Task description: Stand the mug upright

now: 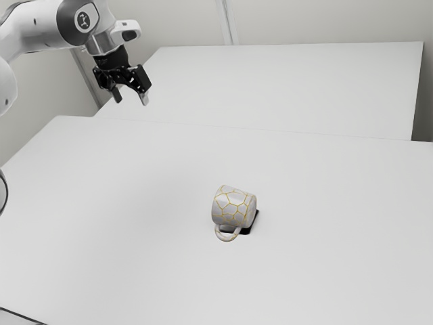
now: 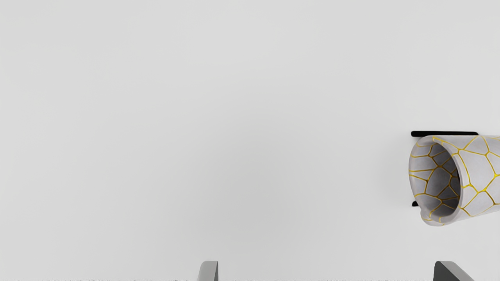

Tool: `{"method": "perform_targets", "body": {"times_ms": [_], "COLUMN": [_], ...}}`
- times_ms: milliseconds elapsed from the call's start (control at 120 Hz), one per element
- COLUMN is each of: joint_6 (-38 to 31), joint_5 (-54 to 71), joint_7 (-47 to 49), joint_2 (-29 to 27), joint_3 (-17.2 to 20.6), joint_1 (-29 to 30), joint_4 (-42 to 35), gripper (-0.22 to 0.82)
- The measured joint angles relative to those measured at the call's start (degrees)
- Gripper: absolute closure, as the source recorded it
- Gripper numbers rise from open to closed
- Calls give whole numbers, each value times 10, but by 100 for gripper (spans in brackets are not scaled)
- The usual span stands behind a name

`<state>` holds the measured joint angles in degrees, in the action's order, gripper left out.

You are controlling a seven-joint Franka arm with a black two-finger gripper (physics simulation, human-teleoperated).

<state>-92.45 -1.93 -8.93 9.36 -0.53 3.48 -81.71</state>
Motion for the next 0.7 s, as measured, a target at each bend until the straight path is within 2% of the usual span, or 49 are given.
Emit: {"method": "perform_targets", "body": {"times_ms": [392, 467, 700], "joint_6": [-1, -1, -17], "joint_5": [-21, -68, -319], "joint_7": [6, 2, -54], "joint_2": [-5, -7, 1], "joint_3": [1, -1, -25], "joint_1": [-9, -8, 5], "joint_4": [-36, -55, -166], "gripper": [0, 0, 0]}}
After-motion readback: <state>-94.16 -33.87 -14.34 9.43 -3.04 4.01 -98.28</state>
